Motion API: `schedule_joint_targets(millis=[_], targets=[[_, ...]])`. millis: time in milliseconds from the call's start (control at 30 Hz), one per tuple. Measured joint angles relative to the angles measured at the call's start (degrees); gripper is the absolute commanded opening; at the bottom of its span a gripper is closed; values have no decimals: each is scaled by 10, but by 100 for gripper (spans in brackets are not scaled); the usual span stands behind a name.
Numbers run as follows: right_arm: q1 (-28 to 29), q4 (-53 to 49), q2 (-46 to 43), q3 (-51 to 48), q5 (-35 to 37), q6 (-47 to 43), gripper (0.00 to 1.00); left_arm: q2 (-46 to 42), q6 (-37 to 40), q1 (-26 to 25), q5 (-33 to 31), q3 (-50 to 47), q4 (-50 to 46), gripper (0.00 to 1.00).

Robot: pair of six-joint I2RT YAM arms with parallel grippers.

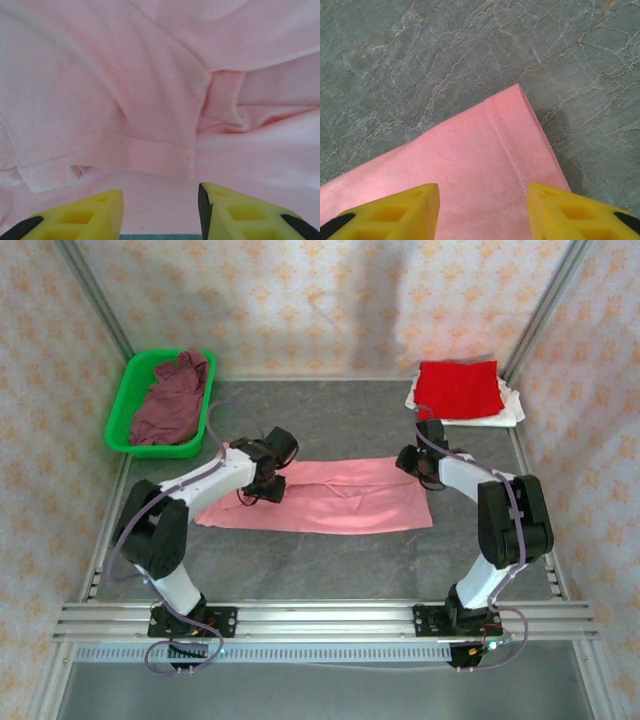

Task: Fold and stack the t-shirts

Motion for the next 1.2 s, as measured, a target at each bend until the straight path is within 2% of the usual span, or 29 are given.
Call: schedule_joint_targets(millis=[67, 233, 400, 667, 967, 1200], targets=[[0, -3, 1, 7, 0, 0, 47, -20, -3, 21, 25, 4, 13, 43], [7, -14, 9, 29, -4, 0, 45, -20, -27, 118, 50, 16, 61, 41], [14, -20, 19, 33, -10, -1, 45, -19, -73, 179, 80, -52, 118, 41], [14, -32, 35, 35, -16, -7, 45, -31, -104, 218, 79, -134, 123, 41], [14, -35, 35, 41, -17, -7, 46, -39, -104, 233, 68, -155, 128, 37], [14, -36, 35, 41, -17, -9, 46, -23, -104, 233, 68, -163, 141, 24]])
